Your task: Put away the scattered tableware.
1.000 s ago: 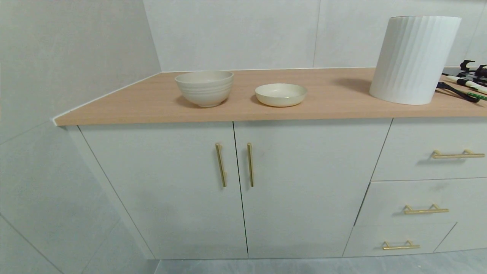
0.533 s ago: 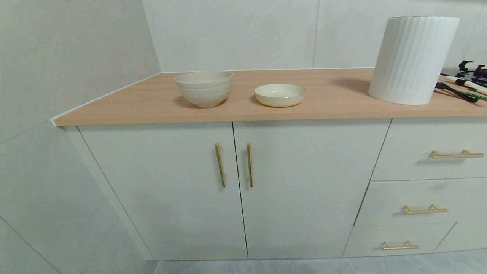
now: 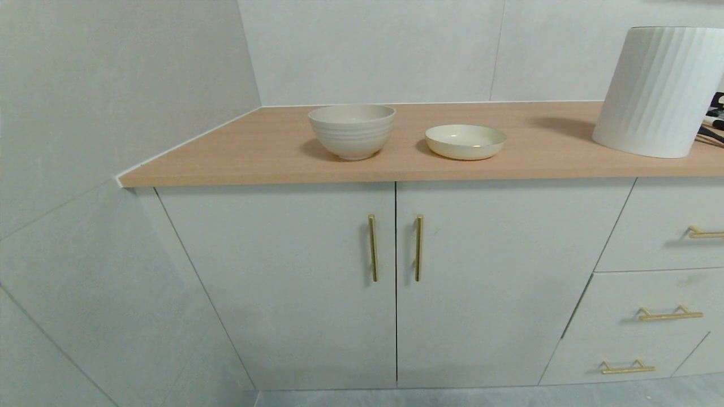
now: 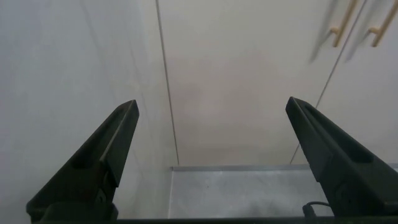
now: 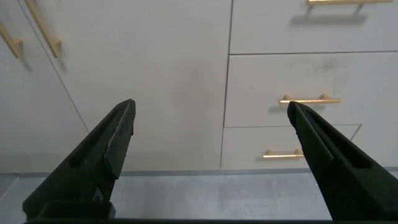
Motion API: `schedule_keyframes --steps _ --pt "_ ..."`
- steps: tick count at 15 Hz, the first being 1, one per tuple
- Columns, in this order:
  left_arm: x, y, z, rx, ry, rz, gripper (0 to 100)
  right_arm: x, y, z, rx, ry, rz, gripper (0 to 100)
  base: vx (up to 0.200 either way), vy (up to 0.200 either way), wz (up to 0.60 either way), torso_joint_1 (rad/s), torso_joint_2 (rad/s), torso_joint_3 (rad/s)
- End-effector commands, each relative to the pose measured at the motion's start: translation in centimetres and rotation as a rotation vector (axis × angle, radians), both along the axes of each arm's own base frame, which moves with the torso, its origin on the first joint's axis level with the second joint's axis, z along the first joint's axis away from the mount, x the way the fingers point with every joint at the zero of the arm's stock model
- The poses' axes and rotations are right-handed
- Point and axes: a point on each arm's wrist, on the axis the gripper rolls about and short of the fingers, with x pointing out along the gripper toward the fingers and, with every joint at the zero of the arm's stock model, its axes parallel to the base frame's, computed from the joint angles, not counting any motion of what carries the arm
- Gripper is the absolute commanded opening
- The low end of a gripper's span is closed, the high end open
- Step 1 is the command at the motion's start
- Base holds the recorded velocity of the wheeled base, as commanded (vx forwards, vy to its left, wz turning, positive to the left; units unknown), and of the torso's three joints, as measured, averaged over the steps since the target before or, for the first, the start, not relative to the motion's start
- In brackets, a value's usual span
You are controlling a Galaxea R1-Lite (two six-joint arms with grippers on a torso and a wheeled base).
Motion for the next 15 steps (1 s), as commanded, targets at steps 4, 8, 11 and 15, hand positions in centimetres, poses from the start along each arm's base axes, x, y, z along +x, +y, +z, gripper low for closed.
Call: schedule_keyframes --steps 4,8,11,15 --pt "0.0 0.0 0.0 0.0 0.0 0.001 100 0.0 0.0 0.01 0.0 -0.001 0.001 100 0.0 0.0 0.0 0.0 0.0 0.0" --pt "0.0 0.0 0.0 0.0 0.0 0.001 100 0.0 0.0 -0.01 0.0 0.001 0.001 100 0.0 0.0 0.0 0.0 0.0 0.0" --pt "0.0 0.0 0.0 0.002 0.0 0.001 100 0.0 0.0 0.01 -0.001 -0.001 0.001 100 0.0 0.0 0.0 0.0 0.0 0.0" --pt "0.0 -0.01 0.0 0.002 0.0 0.002 100 0.0 0.0 -0.01 -0.004 0.001 0.001 100 0.0 0.0 0.0 0.0 0.0 0.0"
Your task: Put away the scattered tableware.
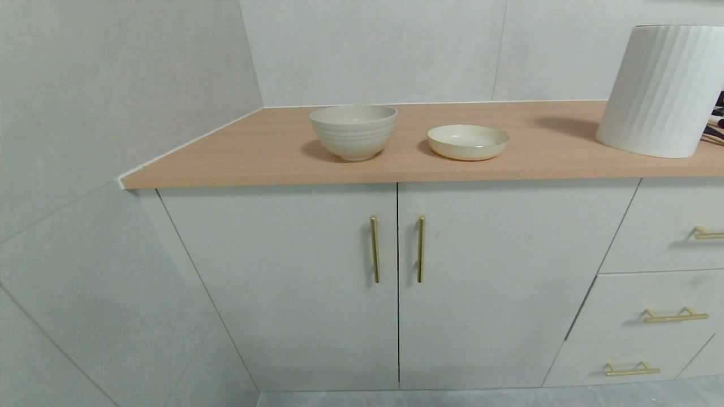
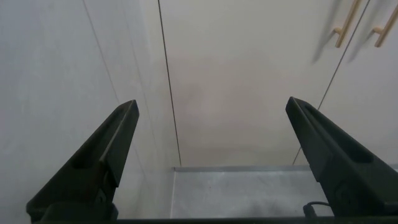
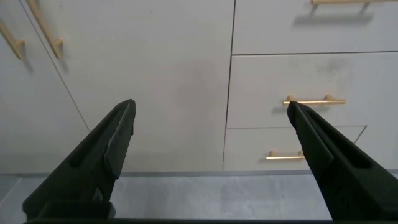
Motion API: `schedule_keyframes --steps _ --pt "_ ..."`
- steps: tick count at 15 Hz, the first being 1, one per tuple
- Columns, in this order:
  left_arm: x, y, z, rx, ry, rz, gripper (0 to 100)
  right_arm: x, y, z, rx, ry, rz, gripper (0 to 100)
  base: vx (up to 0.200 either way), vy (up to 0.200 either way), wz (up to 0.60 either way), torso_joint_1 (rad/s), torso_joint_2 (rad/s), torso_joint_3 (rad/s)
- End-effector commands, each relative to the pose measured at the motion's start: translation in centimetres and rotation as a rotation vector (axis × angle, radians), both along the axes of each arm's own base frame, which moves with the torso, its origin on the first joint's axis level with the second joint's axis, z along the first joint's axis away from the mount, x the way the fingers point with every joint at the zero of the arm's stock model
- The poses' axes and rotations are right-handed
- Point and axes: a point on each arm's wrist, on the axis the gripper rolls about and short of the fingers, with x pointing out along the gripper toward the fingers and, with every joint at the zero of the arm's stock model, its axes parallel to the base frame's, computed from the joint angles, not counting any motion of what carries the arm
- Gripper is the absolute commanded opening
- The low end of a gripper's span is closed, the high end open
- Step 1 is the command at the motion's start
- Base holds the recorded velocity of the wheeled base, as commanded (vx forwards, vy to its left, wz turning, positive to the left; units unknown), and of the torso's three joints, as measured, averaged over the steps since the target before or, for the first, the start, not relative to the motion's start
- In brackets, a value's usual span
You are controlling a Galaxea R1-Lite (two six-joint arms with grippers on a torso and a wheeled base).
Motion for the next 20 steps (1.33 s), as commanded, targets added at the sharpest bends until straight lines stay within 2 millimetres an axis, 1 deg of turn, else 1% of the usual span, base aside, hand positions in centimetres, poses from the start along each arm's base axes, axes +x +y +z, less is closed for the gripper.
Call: schedule_keyframes --steps 1,2,3,4,5,6,7,8,9,11,13,15,16,17,18,20 --pt "0.0 0.0 0.0 0.0 0.0 0.0 100 -0.1 0.0 0.4 0.005 -0.017 0.003 100 0.0 0.0 0.0 0.0 0.0 0.0" --pt "0.0 0.0 0.0 0.0 0.0 0.0 100 -0.7 0.1 2.6 0.016 -0.1 0.059 100 0.0 0.0 0.0 0.0 0.0 0.0" --pt "0.0 0.0 0.0 0.0 0.0 0.0 100 -1.3 0.3 4.9 0.066 -0.143 0.166 100 0.0 0.0 0.0 0.0 0.0 0.0" --pt "0.0 0.0 0.0 0.0 0.002 0.0 100 -1.0 0.5 5.8 0.095 -0.083 0.314 100 0.0 0.0 0.0 0.0 0.0 0.0" --pt "0.0 0.0 0.0 0.002 0.0 0.002 100 0.1 0.7 5.9 0.108 0.031 0.431 100 0.0 0.0 0.0 0.0 0.0 0.0" --pt "0.0 0.0 0.0 0.003 0.0 0.0 100 1.3 0.8 6.0 0.121 0.132 0.472 100 0.0 0.0 0.0 0.0 0.0 0.0" --pt "0.0 0.0 0.0 0.003 0.0 0.0 100 3.1 1.0 6.3 0.126 0.249 0.507 100 0.0 0.0 0.0 0.0 0.0 0.0" --pt "0.0 0.0 0.0 0.003 0.0 0.0 100 4.5 1.2 6.9 0.129 0.324 0.544 100 0.0 0.0 0.0 0.0 0.0 0.0" --pt "0.0 0.0 0.0 0.003 0.0 0.0 100 7.1 2.1 8.0 0.128 0.446 0.633 100 0.0 0.0 0.0 0.0 0.0 0.0" --pt "0.0 0.0 0.0 0.003 0.0 0.0 100 11.0 4.2 9.5 0.11 0.561 0.74 100 0.0 0.0 0.0 0.0 0.0 0.0" --pt "0.0 0.0 0.0 0.003 0.0 0.0 100 15.4 7.4 10.2 0.092 0.581 0.827 100 0.0 0.0 0.0 0.0 0.0 0.0" --pt "0.0 0.0 0.0 0.005 0.0 0.0 100 20.0 11.3 9.9 0.1 0.569 0.893 100 0.0 0.0 0.0 0.0 0.0 0.0" --pt "0.0 0.0 0.0 0.005 0.0 0.0 100 21.0 12.3 9.9 0.105 0.56 0.908 100 0.0 0.0 0.0 0.0 0.0 0.0" --pt "0.0 0.0 0.0 0.005 0.0 0.0 100 23.6 14.6 9.4 0.133 0.574 0.925 100 0.0 0.0 0.0 0.0 0.0 0.0" --pt "0.0 0.0 0.0 0.003 0.0 0.0 100 24.8 15.7 9.3 0.157 0.59 0.93 100 0.0 0.0 0.0 0.0 0.0 0.0" --pt "0.0 0.0 0.0 0.003 0.0 0.0 100 27.3 17.4 8.4 0.166 0.615 0.924 100 0.0 0.0 0.0 0.0 0.0 0.0"
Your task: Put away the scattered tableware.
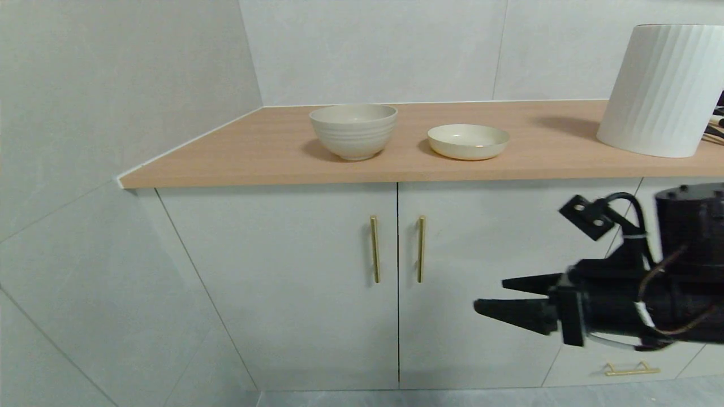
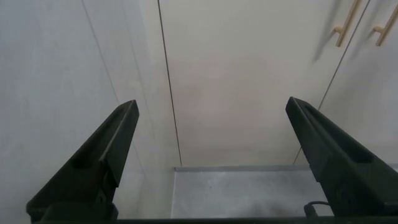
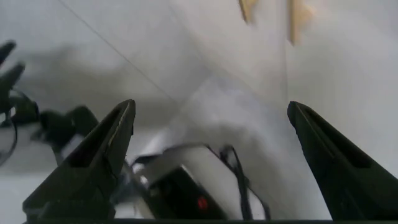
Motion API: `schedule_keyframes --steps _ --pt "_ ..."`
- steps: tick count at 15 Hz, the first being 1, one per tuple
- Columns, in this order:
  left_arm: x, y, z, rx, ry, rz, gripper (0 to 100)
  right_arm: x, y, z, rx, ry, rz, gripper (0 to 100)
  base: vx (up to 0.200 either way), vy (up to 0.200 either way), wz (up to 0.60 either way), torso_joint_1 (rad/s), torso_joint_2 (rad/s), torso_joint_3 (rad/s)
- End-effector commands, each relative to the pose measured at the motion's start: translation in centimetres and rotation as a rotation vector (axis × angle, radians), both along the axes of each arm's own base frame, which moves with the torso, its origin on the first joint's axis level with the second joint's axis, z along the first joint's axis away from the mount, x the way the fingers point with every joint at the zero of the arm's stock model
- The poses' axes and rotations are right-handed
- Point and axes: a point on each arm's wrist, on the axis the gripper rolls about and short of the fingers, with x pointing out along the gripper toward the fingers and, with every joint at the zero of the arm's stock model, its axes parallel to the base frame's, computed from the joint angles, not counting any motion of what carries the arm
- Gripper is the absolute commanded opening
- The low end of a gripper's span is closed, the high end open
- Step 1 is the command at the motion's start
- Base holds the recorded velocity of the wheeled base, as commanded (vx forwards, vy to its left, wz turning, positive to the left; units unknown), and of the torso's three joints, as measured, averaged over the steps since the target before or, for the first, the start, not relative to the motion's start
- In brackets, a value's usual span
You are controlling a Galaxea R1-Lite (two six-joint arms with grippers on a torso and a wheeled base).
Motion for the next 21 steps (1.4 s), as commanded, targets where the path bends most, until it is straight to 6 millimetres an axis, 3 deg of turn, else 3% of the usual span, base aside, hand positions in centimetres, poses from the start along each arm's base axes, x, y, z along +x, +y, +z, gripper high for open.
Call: schedule_keyframes --steps 1,4,8,21 --pt "0.0 0.0 0.0 0.0 0.0 0.0 100 5.6 5.1 -3.2 -0.022 0.085 0.038 100 0.0 0.0 0.0 0.0 0.0 0.0" --pt "0.0 0.0 0.0 0.0 0.0 0.0 100 7.9 6.7 -4.2 -0.002 0.055 0.038 100 0.0 0.0 0.0 0.0 0.0 0.0" --pt "0.0 0.0 0.0 0.001 0.0 0.0 100 9.2 7.7 -6.7 0.03 -0.005 0.032 100 0.0 0.0 0.0 0.0 0.0 0.0" --pt "0.0 0.0 0.0 0.001 0.0 0.0 100 10.7 8.1 -7.4 0.064 -0.108 -0.072 100 0.0 0.0 0.0 0.0 0.0 0.0"
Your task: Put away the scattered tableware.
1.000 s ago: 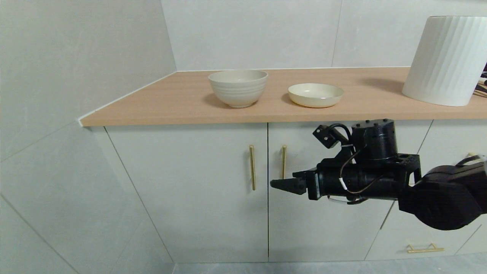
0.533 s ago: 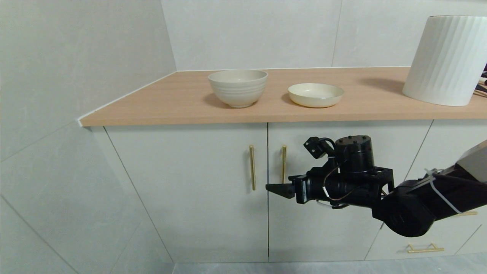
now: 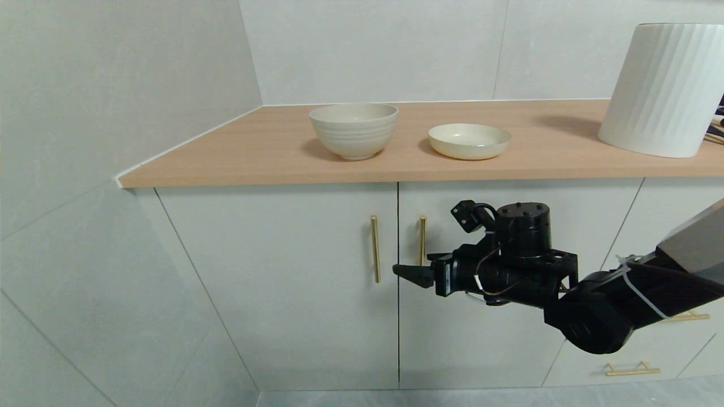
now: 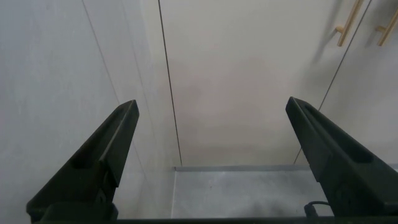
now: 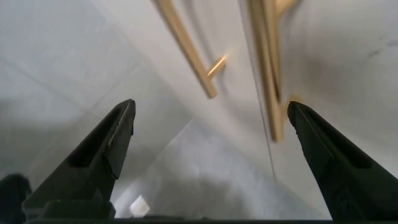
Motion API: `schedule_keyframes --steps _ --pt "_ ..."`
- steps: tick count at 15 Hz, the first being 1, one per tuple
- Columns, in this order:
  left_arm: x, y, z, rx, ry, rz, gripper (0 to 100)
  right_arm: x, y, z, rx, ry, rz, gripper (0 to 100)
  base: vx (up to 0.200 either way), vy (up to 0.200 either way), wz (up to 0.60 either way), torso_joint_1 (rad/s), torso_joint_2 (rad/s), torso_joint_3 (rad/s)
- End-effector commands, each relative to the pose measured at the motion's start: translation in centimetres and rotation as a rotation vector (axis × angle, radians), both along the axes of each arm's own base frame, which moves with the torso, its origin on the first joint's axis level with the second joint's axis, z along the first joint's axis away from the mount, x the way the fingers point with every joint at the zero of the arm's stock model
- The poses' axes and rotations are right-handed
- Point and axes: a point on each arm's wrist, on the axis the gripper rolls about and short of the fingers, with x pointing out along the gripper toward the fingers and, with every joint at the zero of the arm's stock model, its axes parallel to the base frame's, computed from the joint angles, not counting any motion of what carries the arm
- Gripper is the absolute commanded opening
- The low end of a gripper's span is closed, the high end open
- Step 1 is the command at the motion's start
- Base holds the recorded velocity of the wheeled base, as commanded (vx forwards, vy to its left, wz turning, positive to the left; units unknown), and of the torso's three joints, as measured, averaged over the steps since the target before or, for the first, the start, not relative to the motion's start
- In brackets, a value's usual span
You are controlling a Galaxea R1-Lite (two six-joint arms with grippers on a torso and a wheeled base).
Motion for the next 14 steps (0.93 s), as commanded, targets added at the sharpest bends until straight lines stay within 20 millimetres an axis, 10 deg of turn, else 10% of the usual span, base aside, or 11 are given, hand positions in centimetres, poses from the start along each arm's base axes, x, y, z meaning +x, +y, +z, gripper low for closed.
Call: schedule_keyframes --steps 1,14 --pt "0.0 0.0 0.0 -0.001 0.0 0.0 100 0.3 0.2 -0.6 0.008 0.009 -0.007 100 0.0 0.0 0.0 0.0 0.0 0.0" --pt "0.0 0.0 0.0 -0.001 0.0 0.002 100 -0.5 2.2 -0.5 0.187 0.033 0.021 100 0.0 0.0 0.0 0.0 0.0 0.0"
